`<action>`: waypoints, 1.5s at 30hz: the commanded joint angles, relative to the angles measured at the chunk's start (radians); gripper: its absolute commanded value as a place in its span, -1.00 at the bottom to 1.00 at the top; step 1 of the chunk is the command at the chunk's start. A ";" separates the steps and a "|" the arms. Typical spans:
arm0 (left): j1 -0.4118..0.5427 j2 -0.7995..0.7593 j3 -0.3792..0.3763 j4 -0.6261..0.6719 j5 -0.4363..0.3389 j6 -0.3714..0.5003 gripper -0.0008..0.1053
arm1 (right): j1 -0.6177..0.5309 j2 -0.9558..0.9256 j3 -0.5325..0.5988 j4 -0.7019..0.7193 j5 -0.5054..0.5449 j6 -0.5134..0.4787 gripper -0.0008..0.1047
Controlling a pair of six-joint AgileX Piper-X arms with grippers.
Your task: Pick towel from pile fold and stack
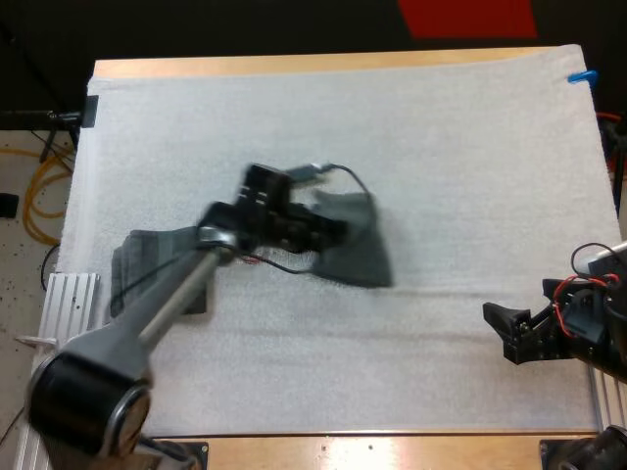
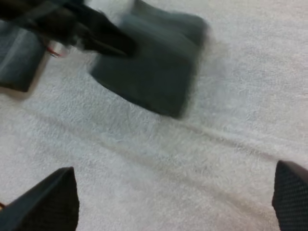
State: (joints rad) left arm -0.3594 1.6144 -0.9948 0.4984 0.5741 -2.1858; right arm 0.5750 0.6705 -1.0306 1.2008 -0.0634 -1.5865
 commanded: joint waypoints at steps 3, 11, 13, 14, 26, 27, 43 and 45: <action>0.092 -0.074 -0.004 0.150 -0.002 0.116 -0.98 | 0.001 -0.003 -0.006 -0.011 0.003 -0.004 0.51; 0.328 -0.227 -0.004 0.448 -0.181 0.418 -0.98 | 0.001 -0.003 -0.006 -0.063 0.003 -0.004 0.51; 0.377 -0.245 -0.004 0.481 -0.220 0.464 -0.98 | 0.001 -0.003 -0.006 -0.063 0.003 -0.005 0.51; 0.407 -0.252 -0.004 0.494 -0.245 0.484 -0.98 | 0.001 -0.003 -0.006 -0.063 0.003 -0.007 0.51; 0.609 -0.257 -0.039 0.536 -0.294 0.552 -0.98 | 0.001 0.001 -0.006 -0.061 0.003 -0.007 0.51; 0.614 -0.257 -0.039 0.538 -0.294 0.552 -0.98 | 0.001 0.001 -0.006 -0.061 0.003 -0.007 0.51; 0.616 -0.257 -0.039 0.538 -0.442 0.653 -0.55 | 0.001 0.001 -0.006 -0.061 0.003 -0.007 0.51; 0.616 -0.257 -0.039 0.538 -0.445 0.653 -0.41 | 0.001 0.001 -0.006 -0.061 0.003 -0.007 0.51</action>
State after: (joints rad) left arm 0.2570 1.3657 -1.0271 1.0366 0.1465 -1.5403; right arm 0.5750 0.6705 -1.0306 1.1473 -0.0625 -1.5865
